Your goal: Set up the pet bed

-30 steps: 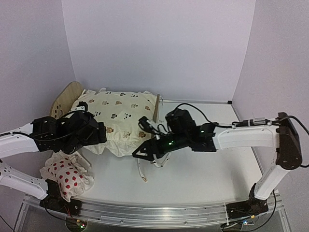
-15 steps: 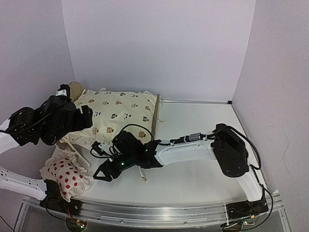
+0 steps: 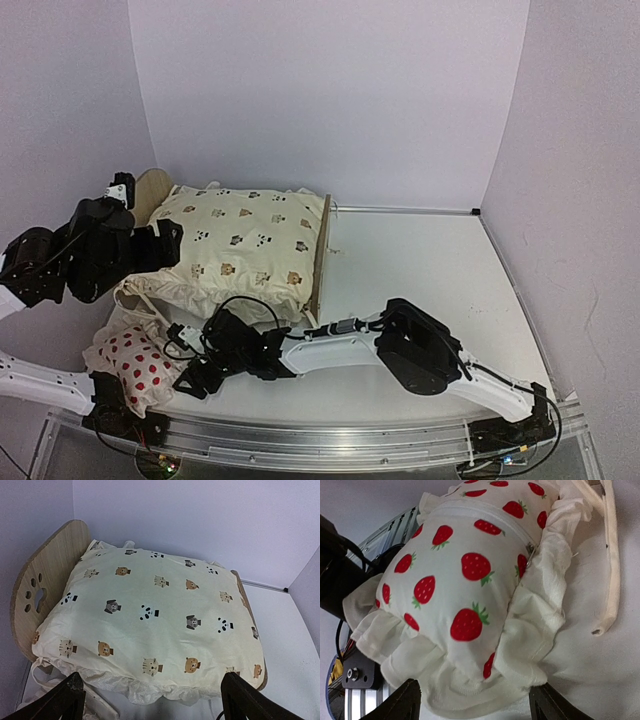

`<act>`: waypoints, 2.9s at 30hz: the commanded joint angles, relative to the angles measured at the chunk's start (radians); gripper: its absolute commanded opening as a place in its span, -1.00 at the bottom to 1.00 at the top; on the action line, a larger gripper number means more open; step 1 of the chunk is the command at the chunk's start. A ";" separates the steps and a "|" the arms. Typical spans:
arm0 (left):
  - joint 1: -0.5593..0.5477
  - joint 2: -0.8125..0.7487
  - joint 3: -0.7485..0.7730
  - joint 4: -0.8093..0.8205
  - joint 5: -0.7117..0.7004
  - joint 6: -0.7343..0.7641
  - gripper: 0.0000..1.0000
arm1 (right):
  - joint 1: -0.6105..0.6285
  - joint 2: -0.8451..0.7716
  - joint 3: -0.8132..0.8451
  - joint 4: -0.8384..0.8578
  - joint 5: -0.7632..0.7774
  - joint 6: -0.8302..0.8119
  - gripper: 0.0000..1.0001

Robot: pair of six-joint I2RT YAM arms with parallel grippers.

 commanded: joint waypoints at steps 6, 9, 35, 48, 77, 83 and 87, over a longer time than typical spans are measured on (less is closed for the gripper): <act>0.004 -0.028 -0.032 0.019 0.033 0.032 0.89 | 0.027 0.139 0.128 0.114 0.107 -0.033 0.37; 0.004 -0.026 -0.038 0.019 0.042 0.031 0.88 | 0.030 0.156 0.120 0.161 0.123 -0.024 0.01; 0.003 0.088 0.050 0.109 0.330 0.313 0.77 | 0.029 -0.774 -1.021 0.581 0.202 -0.488 -1.00; 0.002 0.093 -0.193 0.582 0.863 0.699 0.85 | -0.181 -1.249 -1.303 0.450 0.115 -0.517 -1.00; -0.180 0.480 -0.311 1.223 0.589 1.213 0.54 | -0.349 -1.449 -1.090 -0.072 0.117 -0.192 -1.00; -0.183 0.536 -0.318 1.307 0.479 1.288 0.28 | -0.353 -1.443 -1.059 -0.098 0.117 -0.162 -1.00; -0.183 0.575 -0.301 1.338 0.445 1.323 -0.13 | -0.356 -1.436 -1.041 -0.111 0.116 -0.146 -1.00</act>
